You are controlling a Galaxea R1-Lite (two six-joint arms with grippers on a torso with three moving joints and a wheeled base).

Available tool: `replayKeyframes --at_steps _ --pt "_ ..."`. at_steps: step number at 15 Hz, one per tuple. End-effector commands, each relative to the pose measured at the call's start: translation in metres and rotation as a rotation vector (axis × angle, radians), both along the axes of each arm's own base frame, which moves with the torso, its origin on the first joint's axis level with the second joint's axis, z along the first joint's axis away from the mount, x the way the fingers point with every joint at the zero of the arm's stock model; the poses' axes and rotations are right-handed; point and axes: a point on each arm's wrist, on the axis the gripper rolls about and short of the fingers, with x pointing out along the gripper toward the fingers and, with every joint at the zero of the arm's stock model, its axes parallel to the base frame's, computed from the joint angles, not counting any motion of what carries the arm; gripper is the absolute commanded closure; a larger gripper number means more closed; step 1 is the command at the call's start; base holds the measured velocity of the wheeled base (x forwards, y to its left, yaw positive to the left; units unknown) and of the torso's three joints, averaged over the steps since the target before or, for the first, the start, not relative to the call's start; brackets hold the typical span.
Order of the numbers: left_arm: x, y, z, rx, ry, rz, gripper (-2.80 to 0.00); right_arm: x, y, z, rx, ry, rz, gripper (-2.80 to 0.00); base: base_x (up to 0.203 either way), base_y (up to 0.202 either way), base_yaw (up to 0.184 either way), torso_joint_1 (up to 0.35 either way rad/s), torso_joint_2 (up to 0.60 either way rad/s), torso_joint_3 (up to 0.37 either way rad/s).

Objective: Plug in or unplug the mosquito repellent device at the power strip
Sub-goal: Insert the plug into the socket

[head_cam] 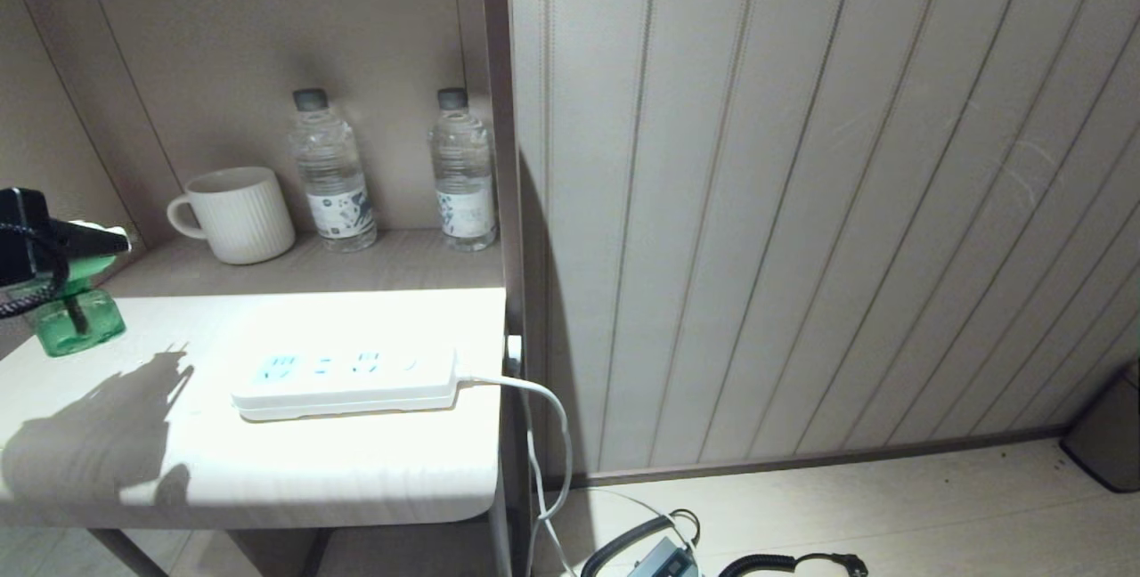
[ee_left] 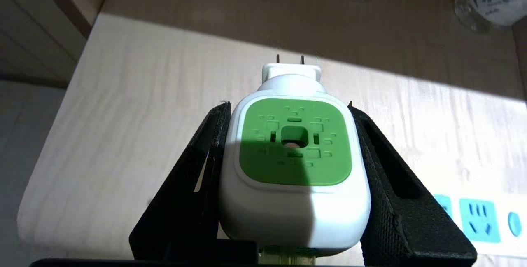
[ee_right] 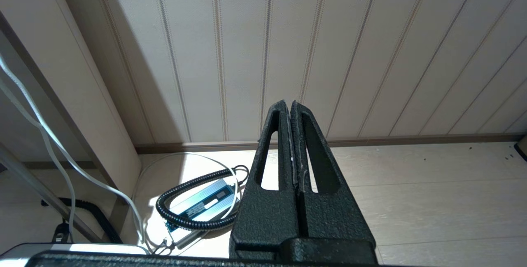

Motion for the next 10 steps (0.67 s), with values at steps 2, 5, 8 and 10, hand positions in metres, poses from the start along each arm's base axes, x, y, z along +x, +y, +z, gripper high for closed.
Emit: replayKeyframes --at_steps 2,5,8,10 --pt "0.006 -0.005 0.012 -0.014 0.145 -0.025 0.0 0.0 0.0 0.0 0.0 0.001 0.0 0.0 0.0 0.0 0.0 0.0 0.0 0.0" --pt "0.008 -0.01 0.02 -0.024 0.294 -0.047 0.0 0.0 0.0 0.0 0.0 0.001 0.0 0.0 0.0 0.0 0.0 0.0 0.0 0.0" --pt "0.008 -0.02 0.03 -0.019 0.42 -0.095 0.0 0.0 0.0 0.0 -0.002 0.001 0.0 0.0 0.0 0.0 0.0 0.0 0.0 0.0" --pt "0.013 -0.026 0.033 -0.011 0.485 -0.125 0.0 0.0 0.0 0.0 0.0 0.001 0.0 0.0 0.0 0.0 0.0 0.0 0.0 0.0"
